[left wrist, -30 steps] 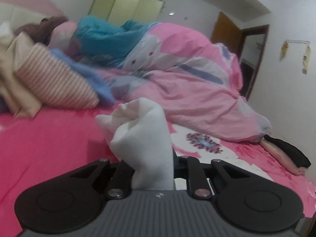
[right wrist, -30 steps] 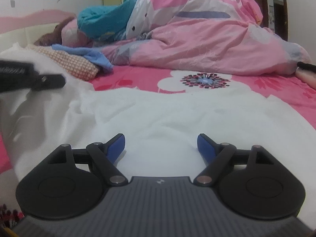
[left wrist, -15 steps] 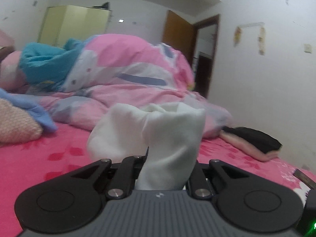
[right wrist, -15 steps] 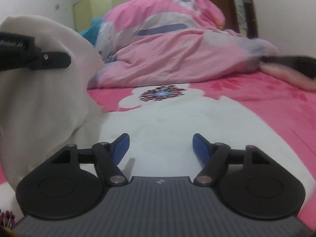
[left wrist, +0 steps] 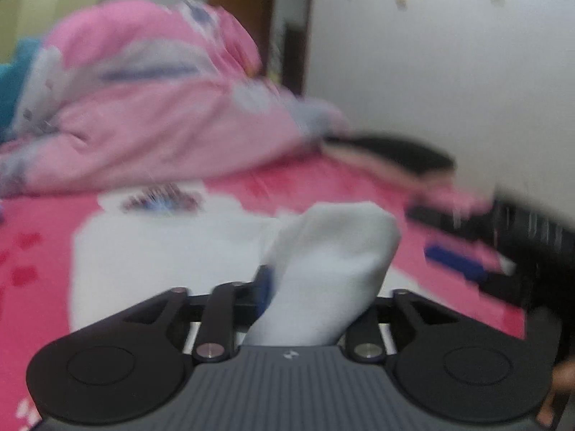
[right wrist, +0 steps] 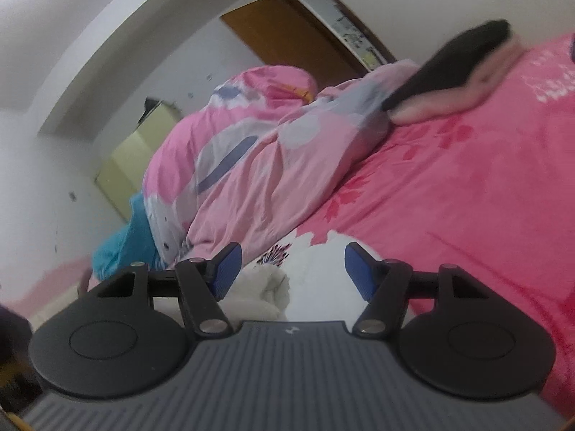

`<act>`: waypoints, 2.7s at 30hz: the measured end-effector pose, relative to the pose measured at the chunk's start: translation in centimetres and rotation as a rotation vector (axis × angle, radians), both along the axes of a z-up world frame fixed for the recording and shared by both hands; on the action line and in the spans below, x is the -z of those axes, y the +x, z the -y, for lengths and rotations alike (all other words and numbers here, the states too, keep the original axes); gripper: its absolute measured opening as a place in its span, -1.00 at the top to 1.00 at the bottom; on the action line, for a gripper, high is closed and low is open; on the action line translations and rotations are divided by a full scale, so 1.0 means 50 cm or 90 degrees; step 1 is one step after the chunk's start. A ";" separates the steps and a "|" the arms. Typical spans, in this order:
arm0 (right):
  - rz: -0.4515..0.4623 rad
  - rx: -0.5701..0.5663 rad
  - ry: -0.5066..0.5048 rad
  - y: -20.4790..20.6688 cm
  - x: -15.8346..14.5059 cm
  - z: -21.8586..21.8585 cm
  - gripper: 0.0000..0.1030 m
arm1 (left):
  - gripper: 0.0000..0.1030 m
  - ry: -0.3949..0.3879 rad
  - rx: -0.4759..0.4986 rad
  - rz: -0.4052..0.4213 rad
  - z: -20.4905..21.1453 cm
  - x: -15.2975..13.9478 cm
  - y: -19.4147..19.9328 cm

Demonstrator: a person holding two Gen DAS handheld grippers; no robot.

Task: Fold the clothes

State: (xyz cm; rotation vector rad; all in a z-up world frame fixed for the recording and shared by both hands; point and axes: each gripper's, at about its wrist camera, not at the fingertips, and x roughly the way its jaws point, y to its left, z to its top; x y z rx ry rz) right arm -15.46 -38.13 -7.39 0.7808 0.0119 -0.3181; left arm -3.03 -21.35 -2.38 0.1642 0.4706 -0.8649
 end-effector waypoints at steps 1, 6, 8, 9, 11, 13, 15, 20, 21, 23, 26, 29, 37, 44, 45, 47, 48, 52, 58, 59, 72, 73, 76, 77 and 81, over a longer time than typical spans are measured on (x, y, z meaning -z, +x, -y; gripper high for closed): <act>0.002 0.002 0.010 -0.001 0.003 0.006 -0.25 | 0.17 0.012 0.013 -0.003 0.001 0.007 -0.006; 0.024 -0.004 0.073 -0.002 0.022 0.030 -0.26 | -0.66 0.003 0.092 -0.001 -0.038 -0.005 -0.055; 0.044 -0.007 0.104 -0.005 0.032 0.039 -0.26 | -0.78 -0.015 0.124 0.004 -0.065 -0.021 -0.079; 0.057 -0.009 0.120 -0.009 0.037 0.044 -0.27 | -0.80 -0.021 0.125 0.008 -0.084 -0.030 -0.091; 0.085 -0.004 0.155 -0.021 0.050 0.052 -0.28 | -0.81 -0.033 0.127 0.016 -0.121 -0.048 -0.115; 0.102 0.000 0.184 -0.039 0.057 0.054 -0.29 | -0.82 -0.049 0.103 0.009 -0.173 -0.058 -0.124; 0.115 0.002 0.207 -0.061 0.058 0.051 -0.31 | -0.82 -0.078 0.048 -0.046 -0.229 -0.047 -0.098; 0.085 -0.054 0.238 -0.120 0.055 -0.004 -0.46 | -0.81 -0.151 -0.090 -0.185 -0.366 -0.017 -0.034; 0.064 -0.078 0.247 -0.128 0.056 -0.020 -0.48 | -0.80 -0.167 -0.115 -0.217 -0.393 -0.009 -0.019; 0.015 -0.127 0.279 -0.131 0.066 -0.051 -0.50 | -0.80 -0.206 -0.130 -0.305 -0.417 0.025 0.022; -0.043 -0.157 0.300 -0.112 0.077 -0.081 -0.53 | -0.74 -0.263 -0.138 -0.413 -0.432 0.074 0.078; -0.066 -0.167 0.312 -0.075 0.085 -0.087 -0.55 | -0.67 -0.298 -0.119 -0.493 -0.418 0.118 0.117; -0.055 -0.148 0.339 -0.015 0.075 -0.079 -0.80 | -0.35 -0.281 -0.070 -0.483 -0.339 0.134 0.169; -0.045 -0.125 0.344 -0.014 0.050 -0.082 -0.60 | -0.27 -0.312 -0.049 -0.501 -0.326 0.148 0.195; -0.042 -0.121 0.341 -0.016 0.050 -0.085 -0.55 | -0.22 -0.315 -0.045 -0.502 -0.327 0.151 0.198; -0.030 -0.123 0.326 -0.017 0.047 -0.093 -0.49 | -0.16 -0.326 -0.037 -0.509 -0.333 0.156 0.204; -0.018 -0.125 0.320 -0.019 0.047 -0.097 -0.48 | -0.15 -0.331 -0.037 -0.511 -0.334 0.158 0.206; -0.009 -0.129 0.303 -0.006 0.051 -0.097 -0.44 | -0.13 -0.353 -0.037 -0.520 -0.334 0.164 0.215; -0.027 -0.111 0.321 0.037 0.079 -0.076 -0.01 | 0.04 -0.372 -0.063 -0.502 -0.326 0.164 0.216; -0.029 -0.109 0.319 0.044 0.080 -0.075 0.17 | 0.23 -0.388 -0.074 -0.500 -0.330 0.166 0.215; -0.058 -0.229 0.260 0.104 0.042 -0.168 0.65 | 0.50 -0.417 -0.168 -0.441 -0.483 0.135 0.174; -0.057 -0.245 0.262 0.108 0.041 -0.181 0.65 | 0.50 -0.413 -0.172 -0.436 -0.503 0.130 0.168; -0.065 -0.294 0.266 0.118 0.039 -0.230 0.65 | 0.50 -0.400 -0.185 -0.420 -0.561 0.117 0.151; -0.067 -0.310 0.267 0.119 0.039 -0.249 0.66 | 0.49 -0.396 -0.189 -0.415 -0.581 0.112 0.145; -0.082 -0.350 0.258 0.107 0.050 -0.299 0.60 | 0.38 -0.366 -0.199 -0.405 -0.642 0.105 0.128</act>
